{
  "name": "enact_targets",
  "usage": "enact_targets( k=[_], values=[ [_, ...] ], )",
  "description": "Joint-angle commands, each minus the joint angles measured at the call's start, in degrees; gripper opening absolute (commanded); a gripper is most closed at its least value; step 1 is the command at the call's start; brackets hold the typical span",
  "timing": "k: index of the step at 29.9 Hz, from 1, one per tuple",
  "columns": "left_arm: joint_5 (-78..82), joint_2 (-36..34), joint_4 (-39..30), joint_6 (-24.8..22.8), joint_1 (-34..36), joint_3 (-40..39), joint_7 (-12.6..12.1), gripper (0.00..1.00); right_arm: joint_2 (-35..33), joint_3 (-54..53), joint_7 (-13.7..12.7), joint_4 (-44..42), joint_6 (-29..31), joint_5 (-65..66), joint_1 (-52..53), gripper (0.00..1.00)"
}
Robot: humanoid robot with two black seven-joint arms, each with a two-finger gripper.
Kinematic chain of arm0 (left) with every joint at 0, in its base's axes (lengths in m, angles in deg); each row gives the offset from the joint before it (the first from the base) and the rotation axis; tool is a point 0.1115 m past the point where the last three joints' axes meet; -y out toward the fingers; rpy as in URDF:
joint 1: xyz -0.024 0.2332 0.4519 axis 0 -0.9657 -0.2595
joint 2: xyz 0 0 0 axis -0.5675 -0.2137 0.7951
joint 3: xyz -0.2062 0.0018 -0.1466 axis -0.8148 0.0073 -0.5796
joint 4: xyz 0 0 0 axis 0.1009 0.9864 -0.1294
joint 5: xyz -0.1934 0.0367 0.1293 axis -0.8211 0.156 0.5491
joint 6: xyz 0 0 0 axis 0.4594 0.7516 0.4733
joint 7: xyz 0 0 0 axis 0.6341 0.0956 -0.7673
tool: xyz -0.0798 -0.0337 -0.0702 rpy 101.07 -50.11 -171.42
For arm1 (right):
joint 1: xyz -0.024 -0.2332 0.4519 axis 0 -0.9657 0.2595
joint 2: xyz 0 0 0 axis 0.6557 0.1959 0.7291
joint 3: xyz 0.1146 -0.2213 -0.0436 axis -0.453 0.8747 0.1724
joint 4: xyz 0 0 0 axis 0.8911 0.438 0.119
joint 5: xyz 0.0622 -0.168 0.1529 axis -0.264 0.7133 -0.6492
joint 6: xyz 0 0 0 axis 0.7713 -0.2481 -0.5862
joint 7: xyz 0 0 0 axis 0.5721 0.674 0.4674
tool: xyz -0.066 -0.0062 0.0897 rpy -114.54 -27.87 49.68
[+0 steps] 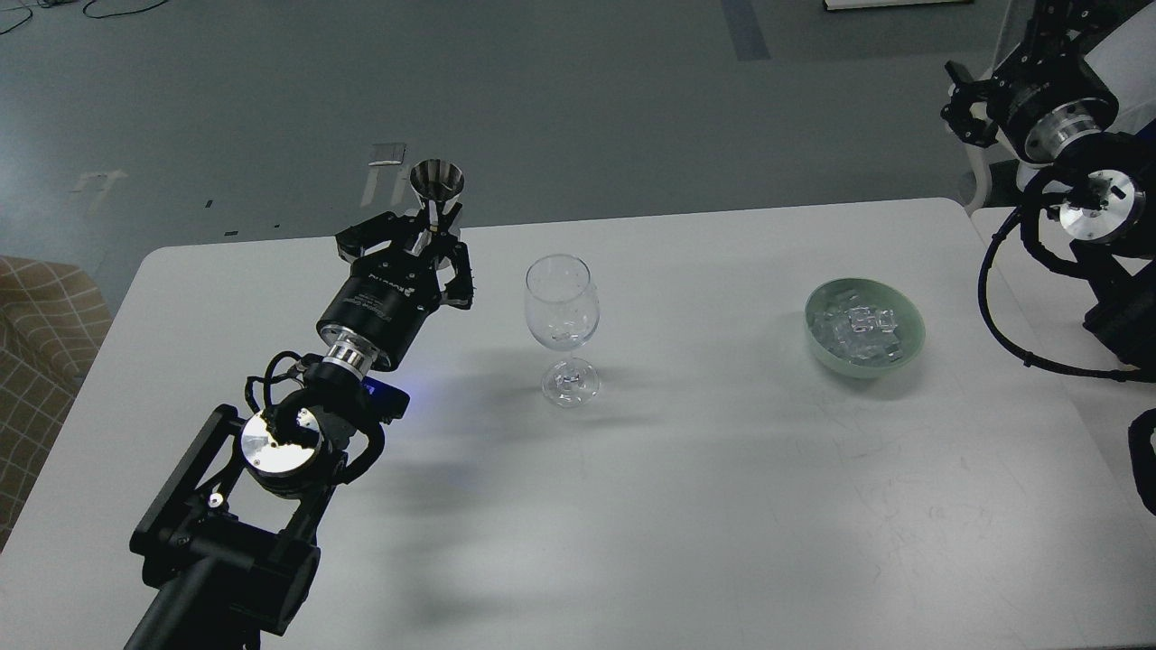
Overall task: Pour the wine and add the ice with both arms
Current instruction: 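Carry the jigger with the left gripper above the wine glass, then tilt the jigger with the left gripper to pour into the glass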
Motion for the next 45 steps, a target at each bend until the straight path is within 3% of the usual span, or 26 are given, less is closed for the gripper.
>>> enact_targets(
  k=[1,6,29,39,45],
  values=[
    [1.86,-0.79,-0.29,0.02,-0.23,0.02,-2.00,0.17,0.25,-0.08,0.00,0.00,-0.05,-0.06,-0.14,1.00],
    [5.64,-0.53,-4.59,0.72,-1.28,0.02,-3.33,0.16,0.52,-0.08,0.00,0.17,-0.05,-0.06,-0.14,1.00],
    [16.71,-0.79,-4.77,1.87,-0.41,3.98,-3.41,0.15,0.17,-0.16,0.00,1.66,-0.40,-0.15,-0.05,1.00],
    [22.25,-0.71,-4.77,1.87,-0.23,3.98,-5.70,0.15,-0.10,0.01,0.00,4.30,-0.57,0.02,-0.14,1.00],
    [23.74,-0.88,-4.77,1.87,0.21,4.68,-5.79,0.15,-0.10,0.01,0.00,4.22,-0.49,0.02,-0.14,1.00]
  ],
)
